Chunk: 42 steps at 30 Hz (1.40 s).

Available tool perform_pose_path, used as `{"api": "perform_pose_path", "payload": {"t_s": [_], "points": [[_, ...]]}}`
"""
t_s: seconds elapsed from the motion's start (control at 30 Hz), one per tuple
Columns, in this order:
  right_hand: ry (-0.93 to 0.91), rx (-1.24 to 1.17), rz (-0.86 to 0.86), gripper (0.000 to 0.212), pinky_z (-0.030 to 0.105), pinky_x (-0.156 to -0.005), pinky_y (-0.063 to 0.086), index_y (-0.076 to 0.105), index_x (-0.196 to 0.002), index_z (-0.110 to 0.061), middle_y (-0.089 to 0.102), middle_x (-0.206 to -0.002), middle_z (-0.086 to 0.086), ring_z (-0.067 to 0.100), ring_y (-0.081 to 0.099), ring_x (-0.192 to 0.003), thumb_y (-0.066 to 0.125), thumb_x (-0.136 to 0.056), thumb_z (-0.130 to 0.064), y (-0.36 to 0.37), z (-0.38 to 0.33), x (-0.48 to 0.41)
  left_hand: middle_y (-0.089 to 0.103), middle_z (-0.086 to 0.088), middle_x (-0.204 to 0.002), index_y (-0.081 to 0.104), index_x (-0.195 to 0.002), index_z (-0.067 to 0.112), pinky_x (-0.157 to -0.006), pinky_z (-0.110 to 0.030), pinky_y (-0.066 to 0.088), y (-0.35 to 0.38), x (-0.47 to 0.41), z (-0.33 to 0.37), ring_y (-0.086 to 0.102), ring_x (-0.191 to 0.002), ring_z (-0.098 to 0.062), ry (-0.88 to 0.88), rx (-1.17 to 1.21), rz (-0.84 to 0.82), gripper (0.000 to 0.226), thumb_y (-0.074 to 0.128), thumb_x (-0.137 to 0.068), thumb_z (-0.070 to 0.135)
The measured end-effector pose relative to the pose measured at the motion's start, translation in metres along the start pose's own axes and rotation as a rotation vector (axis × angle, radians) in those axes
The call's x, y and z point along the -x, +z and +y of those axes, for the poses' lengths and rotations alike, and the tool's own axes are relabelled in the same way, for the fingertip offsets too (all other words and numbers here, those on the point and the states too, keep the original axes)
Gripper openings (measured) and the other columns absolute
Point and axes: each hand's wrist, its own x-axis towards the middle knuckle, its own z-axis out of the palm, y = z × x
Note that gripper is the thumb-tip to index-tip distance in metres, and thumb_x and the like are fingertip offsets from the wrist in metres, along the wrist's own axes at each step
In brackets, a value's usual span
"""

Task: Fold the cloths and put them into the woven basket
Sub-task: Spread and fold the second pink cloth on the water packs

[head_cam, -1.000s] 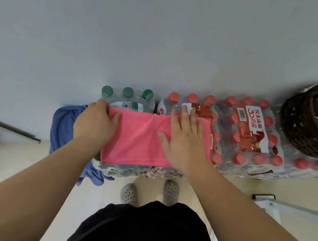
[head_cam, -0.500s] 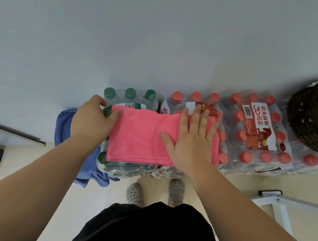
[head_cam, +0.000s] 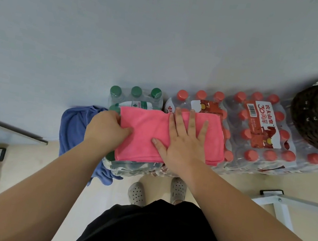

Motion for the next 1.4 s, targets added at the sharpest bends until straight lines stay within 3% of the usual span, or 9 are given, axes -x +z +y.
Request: {"api": "perform_pose_path", "payload": {"t_s": [0.23,0.43,0.6,0.77,0.93,1.1,1.17,1.27,1.4], "points": [[0.000,-0.012,-0.006,0.093,0.067,-0.112,-0.014,-0.013,-0.157,-0.020,-0.024,-0.163,0.002,0.034,-0.033,-0.145,-0.005,-0.086,-0.079,0.000,0.000,0.000,0.063,-0.003,-0.073,0.062,-0.084,0.006,-0.065,-0.038,0.050,0.000,0.010,0.016,0.058,-0.069,-0.019,-0.137,0.481,0.063,0.015,0.071,-0.073,0.009],[-0.025,-0.230,0.073,0.098,0.054,-0.119,-0.015,-0.009,-0.158,-0.017,-0.028,-0.162,0.002,0.025,-0.028,-0.148,-0.011,-0.081,-0.078,-0.005,0.015,0.006,0.067,-0.013,-0.119,0.058,-0.129,0.009,-0.069,-0.036,0.056,-0.008,0.013,0.019,0.069,-0.099,-0.030,-0.410,0.963,-0.089,0.070,0.083,-0.064,0.006],[-0.054,-0.444,0.184,0.097,0.042,-0.124,-0.001,0.007,-0.159,-0.016,-0.012,-0.167,0.001,0.018,-0.013,-0.152,-0.004,-0.086,-0.080,-0.006,0.054,0.015,0.074,-0.016,-0.103,0.066,-0.116,0.006,-0.062,-0.036,0.057,-0.016,0.029,0.053,0.072,-0.080,-0.027,-0.365,1.130,-0.145,0.038,0.070,-0.080,-0.005],[-0.047,-0.684,0.390,0.070,0.037,-0.112,0.035,0.048,-0.144,-0.015,0.044,-0.145,-0.001,0.018,0.038,-0.134,0.027,-0.097,-0.063,-0.008,0.093,0.027,0.076,-0.004,-0.086,0.062,-0.118,0.019,-0.063,-0.031,0.058,0.002,0.043,0.106,0.073,-0.074,-0.016,-0.157,0.941,0.006,0.050,0.072,-0.076,-0.006],[0.057,-1.200,0.181,0.045,0.024,-0.101,0.043,0.057,-0.137,-0.023,0.060,-0.129,-0.012,-0.008,0.053,-0.115,0.043,-0.102,-0.047,-0.019,0.127,0.033,0.071,0.000,-0.081,0.061,-0.114,0.030,-0.066,-0.033,0.056,0.052,0.040,0.159,0.066,-0.069,-0.012,-0.003,0.680,0.048,0.053,0.070,-0.071,0.002],[0.000,-1.341,-0.017,0.039,0.005,-0.084,0.045,0.047,-0.139,-0.051,0.059,-0.109,-0.034,-0.021,0.056,-0.098,0.049,-0.100,-0.045,-0.019,0.153,0.032,0.067,0.006,-0.066,0.045,-0.134,0.027,-0.066,-0.020,0.051,0.101,0.034,0.185,0.067,-0.068,-0.007,0.100,0.420,0.065,0.067,0.076,-0.075,0.028],[-0.041,-1.391,-0.103,0.043,0.016,-0.093,0.050,0.041,-0.137,-0.062,0.060,-0.113,-0.031,-0.010,0.058,-0.105,0.052,-0.099,-0.047,-0.019,0.158,0.030,0.067,0.005,-0.065,0.039,-0.139,0.028,-0.066,-0.018,0.048,0.110,0.035,0.186,0.067,-0.067,-0.004,0.106,0.360,0.051,0.073,0.075,-0.075,0.028],[-0.123,-1.283,-0.127,0.041,0.028,-0.107,0.044,0.050,-0.138,-0.049,0.059,-0.136,-0.014,0.002,0.053,-0.123,0.057,-0.098,-0.042,-0.014,0.162,0.026,0.070,0.002,-0.072,0.038,-0.147,0.025,-0.063,-0.011,0.045,0.111,0.041,0.181,0.063,-0.065,-0.001,0.111,0.253,0.088,0.071,0.065,-0.082,0.014],[-0.183,-1.077,-0.115,0.033,0.032,-0.101,0.047,0.069,-0.123,-0.030,0.063,-0.113,-0.014,0.005,0.058,-0.107,0.069,-0.091,-0.037,-0.011,0.168,0.023,0.066,0.004,-0.094,0.053,-0.138,0.024,-0.070,-0.021,0.049,0.104,0.054,0.166,0.059,-0.076,-0.004,0.191,0.097,0.275,0.056,0.058,-0.084,0.007]]}}
